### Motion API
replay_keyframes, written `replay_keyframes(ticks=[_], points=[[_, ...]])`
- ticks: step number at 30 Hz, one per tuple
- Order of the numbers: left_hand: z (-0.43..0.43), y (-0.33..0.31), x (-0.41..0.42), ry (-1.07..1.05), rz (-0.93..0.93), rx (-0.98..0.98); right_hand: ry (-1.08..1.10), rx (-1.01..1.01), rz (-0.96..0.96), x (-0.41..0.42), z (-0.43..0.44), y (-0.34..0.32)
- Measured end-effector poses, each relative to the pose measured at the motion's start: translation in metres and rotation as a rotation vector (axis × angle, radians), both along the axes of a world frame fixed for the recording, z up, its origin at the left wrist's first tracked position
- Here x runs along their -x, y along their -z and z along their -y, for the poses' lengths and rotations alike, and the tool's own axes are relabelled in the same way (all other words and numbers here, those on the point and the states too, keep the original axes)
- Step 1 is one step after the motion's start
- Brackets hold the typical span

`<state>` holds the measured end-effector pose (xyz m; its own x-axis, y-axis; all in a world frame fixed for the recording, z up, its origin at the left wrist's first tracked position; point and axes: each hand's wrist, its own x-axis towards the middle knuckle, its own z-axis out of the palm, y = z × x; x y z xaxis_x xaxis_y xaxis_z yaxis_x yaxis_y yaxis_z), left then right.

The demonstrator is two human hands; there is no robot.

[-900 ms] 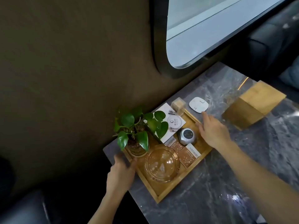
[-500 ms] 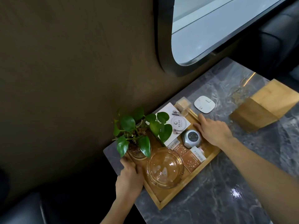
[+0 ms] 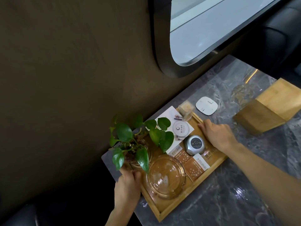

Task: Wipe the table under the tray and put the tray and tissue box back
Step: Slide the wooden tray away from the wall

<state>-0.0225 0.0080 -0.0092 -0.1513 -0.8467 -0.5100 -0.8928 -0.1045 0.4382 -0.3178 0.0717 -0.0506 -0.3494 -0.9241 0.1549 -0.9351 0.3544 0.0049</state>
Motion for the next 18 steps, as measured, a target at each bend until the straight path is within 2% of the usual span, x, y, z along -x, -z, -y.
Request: replay_keyframes(ticks=[5, 10, 13, 18], points=[[-0.002, -0.021, 0.008, 0.063, 0.013, 0.021, 0.028, 0.141, -0.045, 0.004, -0.017, -0.002], [-0.007, -0.044, 0.021, 0.224, 0.025, 0.041, 0.148, 0.135, -0.076, 0.004, -0.060, -0.012], [-0.014, -0.050, 0.030, 0.321, 0.038, 0.027, 0.234, 0.159, -0.032, 0.000, -0.098, -0.017], [-0.031, -0.039, 0.046, 0.498, -0.037, 0.072, 0.382, 0.169, -0.017, -0.002, -0.160, -0.032]])
